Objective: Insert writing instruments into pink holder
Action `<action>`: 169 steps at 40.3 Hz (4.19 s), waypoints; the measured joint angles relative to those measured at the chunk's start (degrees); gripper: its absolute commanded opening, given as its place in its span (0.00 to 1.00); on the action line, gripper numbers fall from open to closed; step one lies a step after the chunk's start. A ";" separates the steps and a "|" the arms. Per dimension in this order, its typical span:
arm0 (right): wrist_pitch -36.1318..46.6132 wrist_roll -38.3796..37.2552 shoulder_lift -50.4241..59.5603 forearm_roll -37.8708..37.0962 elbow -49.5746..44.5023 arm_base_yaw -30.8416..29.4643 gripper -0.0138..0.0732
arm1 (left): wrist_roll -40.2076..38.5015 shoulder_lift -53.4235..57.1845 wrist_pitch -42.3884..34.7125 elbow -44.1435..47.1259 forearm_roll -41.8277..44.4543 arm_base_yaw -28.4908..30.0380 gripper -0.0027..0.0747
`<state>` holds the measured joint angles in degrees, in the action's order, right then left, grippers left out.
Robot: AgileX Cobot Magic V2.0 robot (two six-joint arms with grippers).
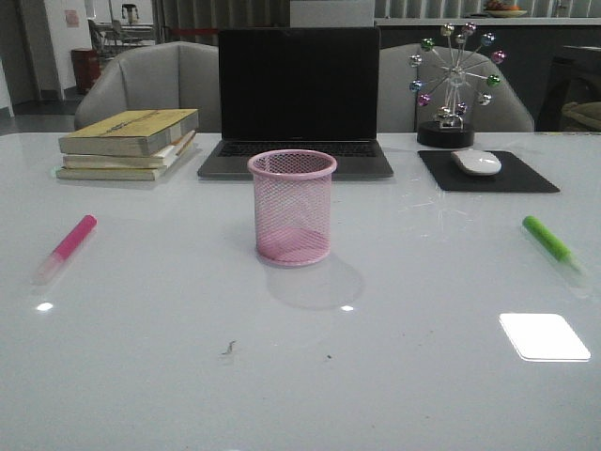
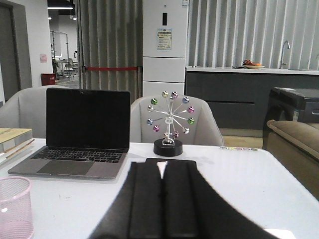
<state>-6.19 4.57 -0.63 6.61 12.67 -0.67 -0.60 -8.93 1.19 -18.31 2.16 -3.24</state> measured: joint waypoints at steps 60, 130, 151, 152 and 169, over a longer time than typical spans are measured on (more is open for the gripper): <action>-1.57 0.00 -58.21 -0.61 29.55 0.00 0.61 | 0.00 -51.21 1.31 -26.55 -4.89 0.00 0.56; -38.70 0.00 -113.70 -0.71 72.06 0.00 0.61 | 0.00 -51.21 1.31 -26.55 -4.89 0.00 0.56; -38.80 0.00 -117.54 -1.95 72.27 0.00 0.61 | 0.00 -51.21 1.31 -26.55 -4.89 0.00 0.56; -38.75 0.00 -117.54 -2.16 72.27 0.00 0.61 | 0.00 -51.21 1.31 -26.55 -4.89 0.00 0.56; -38.87 -0.09 -118.78 -2.72 72.39 -0.35 0.61 | 0.00 -51.21 -0.74 -26.55 -4.89 0.00 0.56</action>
<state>-45.07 4.48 -119.41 3.89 85.06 -1.02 -0.60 -60.14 0.45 -44.86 -2.73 -3.24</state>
